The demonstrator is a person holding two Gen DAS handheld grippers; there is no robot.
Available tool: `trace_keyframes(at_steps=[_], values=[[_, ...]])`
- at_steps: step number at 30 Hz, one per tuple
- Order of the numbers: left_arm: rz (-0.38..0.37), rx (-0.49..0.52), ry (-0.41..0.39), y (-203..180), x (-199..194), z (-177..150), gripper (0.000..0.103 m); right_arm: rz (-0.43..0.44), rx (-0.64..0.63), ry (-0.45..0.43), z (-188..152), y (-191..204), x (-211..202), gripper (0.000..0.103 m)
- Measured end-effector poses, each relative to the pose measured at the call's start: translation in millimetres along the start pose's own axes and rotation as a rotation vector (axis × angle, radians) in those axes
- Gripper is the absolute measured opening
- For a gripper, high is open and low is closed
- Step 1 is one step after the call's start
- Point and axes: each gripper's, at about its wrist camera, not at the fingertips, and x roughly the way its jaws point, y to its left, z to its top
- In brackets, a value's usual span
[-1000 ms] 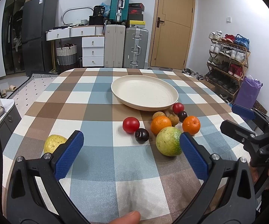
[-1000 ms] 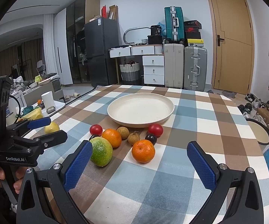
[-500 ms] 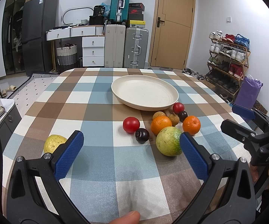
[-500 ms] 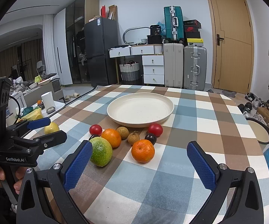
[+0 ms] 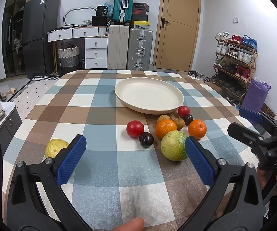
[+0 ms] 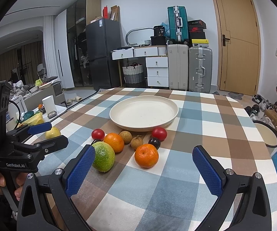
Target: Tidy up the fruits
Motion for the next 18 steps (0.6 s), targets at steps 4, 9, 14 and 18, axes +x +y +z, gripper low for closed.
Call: trace_keyframes(at_steps=[4,9,14,18], values=[[0.000,0.000,-0.001,0.0,0.3,0.0,0.103,-0.002,0.000,-0.002,-0.1,-0.2,-0.1,0.103],[0.000,0.000,-0.002,0.0,0.3,0.0,0.103,0.000,0.002,-0.002,-0.1,-0.4,-0.2,0.103],[0.001,-0.001,-0.002,0.3,0.1,0.0,0.103,-0.001,0.006,0.000,0.3,-1.2,-0.3,0.103],[0.003,0.000,-0.002,0.3,0.1,0.5,0.103,-0.002,0.012,0.005,0.5,-1.7,-0.2,0.103]])
